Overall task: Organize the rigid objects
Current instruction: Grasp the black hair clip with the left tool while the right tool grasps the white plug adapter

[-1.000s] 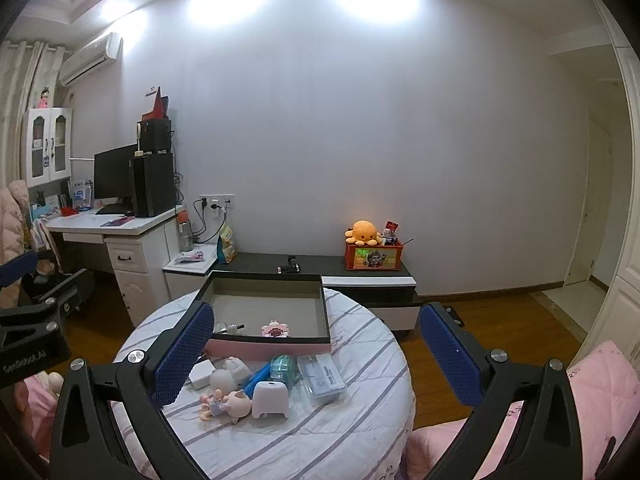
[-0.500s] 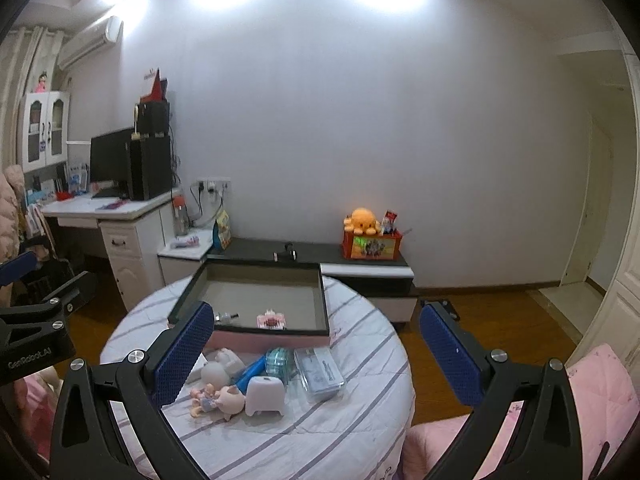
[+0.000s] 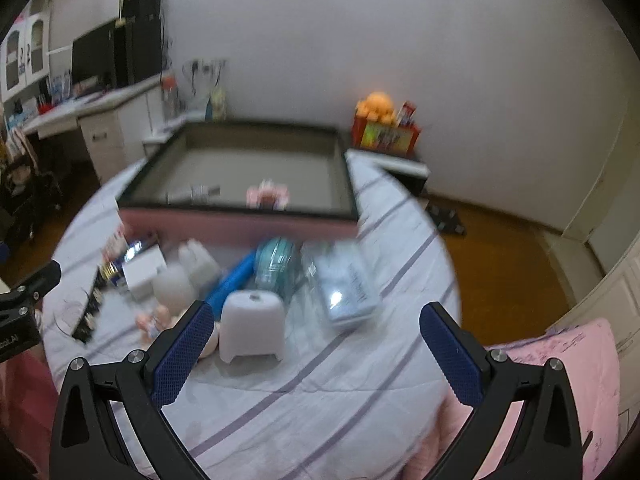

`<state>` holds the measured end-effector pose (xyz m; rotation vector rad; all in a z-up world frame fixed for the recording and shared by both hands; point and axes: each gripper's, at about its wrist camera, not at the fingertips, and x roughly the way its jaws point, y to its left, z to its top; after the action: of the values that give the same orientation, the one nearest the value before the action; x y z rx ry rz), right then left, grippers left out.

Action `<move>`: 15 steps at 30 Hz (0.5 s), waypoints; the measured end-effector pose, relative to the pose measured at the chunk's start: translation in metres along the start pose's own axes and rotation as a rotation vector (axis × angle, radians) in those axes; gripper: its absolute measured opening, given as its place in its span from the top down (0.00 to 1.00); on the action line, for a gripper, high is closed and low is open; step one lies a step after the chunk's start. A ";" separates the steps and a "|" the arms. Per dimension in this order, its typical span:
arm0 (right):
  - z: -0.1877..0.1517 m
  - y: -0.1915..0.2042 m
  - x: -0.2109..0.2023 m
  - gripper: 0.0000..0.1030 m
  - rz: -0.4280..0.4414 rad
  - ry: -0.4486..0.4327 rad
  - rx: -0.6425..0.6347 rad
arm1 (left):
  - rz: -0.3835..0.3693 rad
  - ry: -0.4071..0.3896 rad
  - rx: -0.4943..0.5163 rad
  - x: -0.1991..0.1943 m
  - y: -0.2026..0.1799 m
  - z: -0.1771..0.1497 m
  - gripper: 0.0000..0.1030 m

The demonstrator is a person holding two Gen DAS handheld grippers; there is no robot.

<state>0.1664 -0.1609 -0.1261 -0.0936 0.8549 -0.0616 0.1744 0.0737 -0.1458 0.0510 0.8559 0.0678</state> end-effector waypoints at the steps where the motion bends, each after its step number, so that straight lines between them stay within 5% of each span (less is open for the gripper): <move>1: -0.001 0.000 0.008 0.00 0.007 0.020 0.002 | 0.005 0.027 -0.005 0.009 0.001 -0.002 0.00; 12: -0.014 0.012 0.056 0.00 0.055 0.111 -0.002 | -0.014 0.165 0.049 0.066 -0.012 -0.025 0.00; 15: -0.018 0.009 0.069 0.01 0.080 0.136 0.018 | -0.044 0.139 0.046 0.069 -0.011 -0.028 0.02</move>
<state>0.1983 -0.1589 -0.1900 -0.0387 0.9932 -0.0005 0.1983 0.0683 -0.2166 0.0713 0.9977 0.0104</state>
